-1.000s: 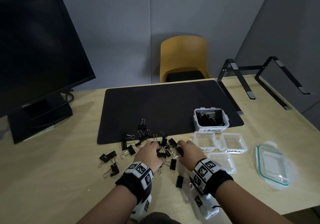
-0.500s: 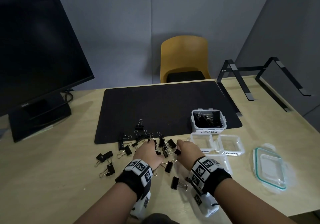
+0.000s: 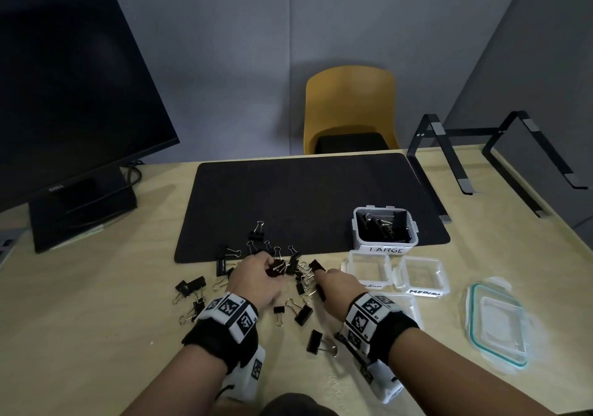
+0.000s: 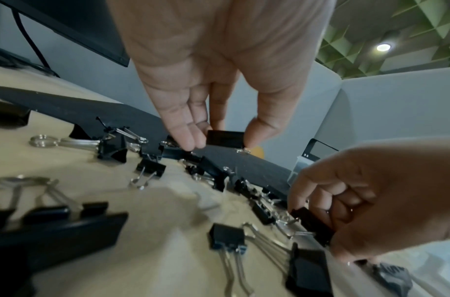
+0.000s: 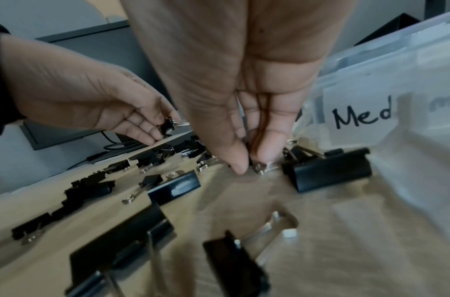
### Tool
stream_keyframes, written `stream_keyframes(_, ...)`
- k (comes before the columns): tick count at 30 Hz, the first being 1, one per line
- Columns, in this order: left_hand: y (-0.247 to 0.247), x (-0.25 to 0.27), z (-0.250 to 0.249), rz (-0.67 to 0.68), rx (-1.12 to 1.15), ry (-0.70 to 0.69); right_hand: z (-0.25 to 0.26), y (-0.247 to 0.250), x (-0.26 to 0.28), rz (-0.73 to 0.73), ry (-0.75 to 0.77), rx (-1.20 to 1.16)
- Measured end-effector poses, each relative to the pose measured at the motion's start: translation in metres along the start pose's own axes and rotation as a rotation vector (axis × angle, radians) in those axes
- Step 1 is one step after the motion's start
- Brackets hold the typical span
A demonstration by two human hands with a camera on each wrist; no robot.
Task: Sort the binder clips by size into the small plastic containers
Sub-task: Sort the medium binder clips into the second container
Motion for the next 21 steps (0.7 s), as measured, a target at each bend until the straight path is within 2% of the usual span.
stream_keyframes(3, 0.004, 0.002, -0.006, -0.038, 0.057, -0.035, -0.001, 0.006, 0.002, -0.029, 0.004, -0.009)
stream_keyframes(6, 0.002, 0.000, -0.013, -0.008, 0.081, -0.083, -0.010, 0.018, 0.007, -0.075, 0.005, -0.078)
stream_keyframes(14, -0.017, -0.002, -0.034, 0.011, 0.124, -0.160, -0.067, 0.042, 0.030, -0.205, -0.087, -0.273)
stream_keyframes(21, -0.032, -0.003, -0.056, 0.042, 0.155, -0.194, -0.110, 0.039, 0.030, -0.161, -0.163, -0.146)
Point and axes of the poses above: each hand's wrist, its own x-axis away from the middle knuckle, its own y-axis out of the back of the hand, z = x × y, the point moved 3 cm from there along -x, towards the middle knuckle, and after that the axes turned 11 degrees about x, right-handed, at the moved point
